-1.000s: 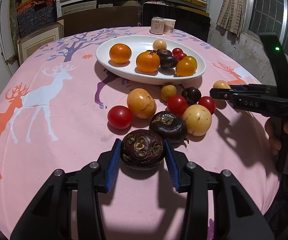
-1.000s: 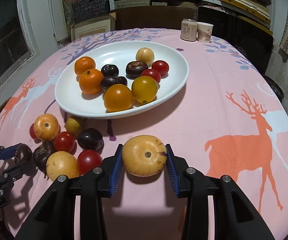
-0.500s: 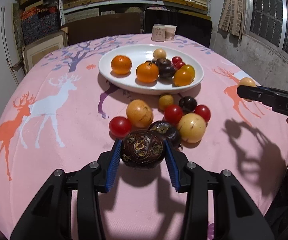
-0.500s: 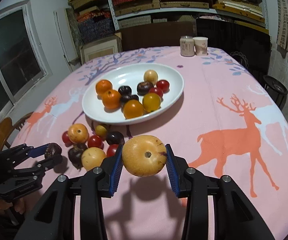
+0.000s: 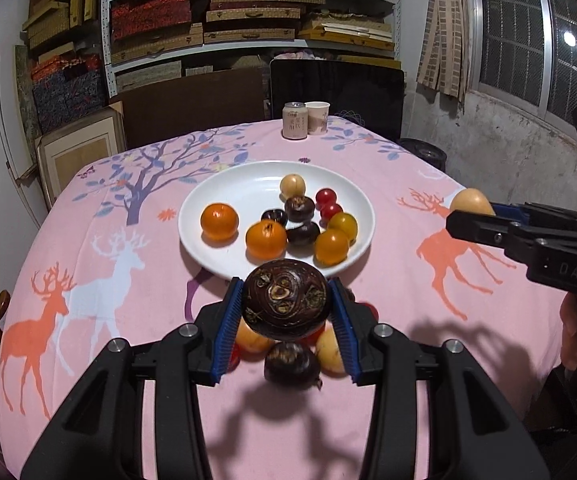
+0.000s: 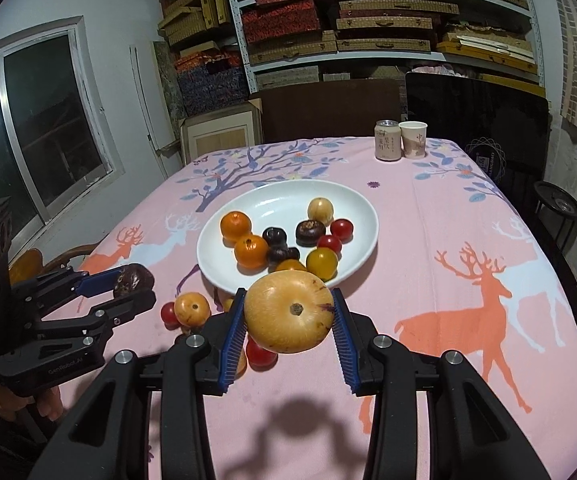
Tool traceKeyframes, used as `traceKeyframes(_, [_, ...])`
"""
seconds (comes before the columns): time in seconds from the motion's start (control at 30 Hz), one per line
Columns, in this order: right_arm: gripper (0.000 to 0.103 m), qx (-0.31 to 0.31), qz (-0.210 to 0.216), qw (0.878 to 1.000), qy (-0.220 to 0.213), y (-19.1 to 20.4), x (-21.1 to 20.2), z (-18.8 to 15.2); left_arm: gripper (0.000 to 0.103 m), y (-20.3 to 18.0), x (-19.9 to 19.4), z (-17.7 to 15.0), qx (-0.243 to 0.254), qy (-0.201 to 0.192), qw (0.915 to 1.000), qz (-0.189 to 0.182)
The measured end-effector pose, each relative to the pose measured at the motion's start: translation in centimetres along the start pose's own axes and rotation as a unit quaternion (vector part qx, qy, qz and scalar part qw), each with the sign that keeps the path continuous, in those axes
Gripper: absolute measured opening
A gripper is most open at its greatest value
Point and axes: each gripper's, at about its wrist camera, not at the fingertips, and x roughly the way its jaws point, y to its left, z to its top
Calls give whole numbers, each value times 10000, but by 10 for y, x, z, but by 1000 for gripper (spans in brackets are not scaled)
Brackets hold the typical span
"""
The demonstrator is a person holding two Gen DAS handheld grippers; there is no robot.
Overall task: Organize fruits
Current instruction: 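Carry both fruits over the white plate and open both tools, then grasp a red tomato with the left tool while the right tool grasps another red tomato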
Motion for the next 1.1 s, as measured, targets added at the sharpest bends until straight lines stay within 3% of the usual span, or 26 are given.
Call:
traceKeyframes(0.23, [41,-14,81,9999,69,-9,36,48,42,12,48,51,34,77,9999,75])
traceKeyframes(0.47, [41,-67,71,9998,154,-15,89,86,42,35,119,102,-249,295,9992,105])
traceKeyframes(0.63, [41,100,113,9992,379,-24,131,93,43,51,170,112,-429,611,9970,222])
traceKeyframes(0.7, [42,199,131,9989,401,-26,141,92,51,60,182,112,-565,677,9958,224])
traceKeyframes(0.77, [47,347,186,9983,431,-30,149,91,66,66,183,111,-669,635,9953,292])
traceKeyframes(0.8, [56,414,191,9981,410,-31,149,90,68,69,180,110,-718,596,9952,279])
traceKeyframes(0.83, [58,437,175,9983,354,-32,147,89,71,71,177,109,-749,563,9952,271])
traceKeyframes(1.1, [58,417,148,9988,230,-31,104,65,78,78,115,74,-767,424,9959,218])
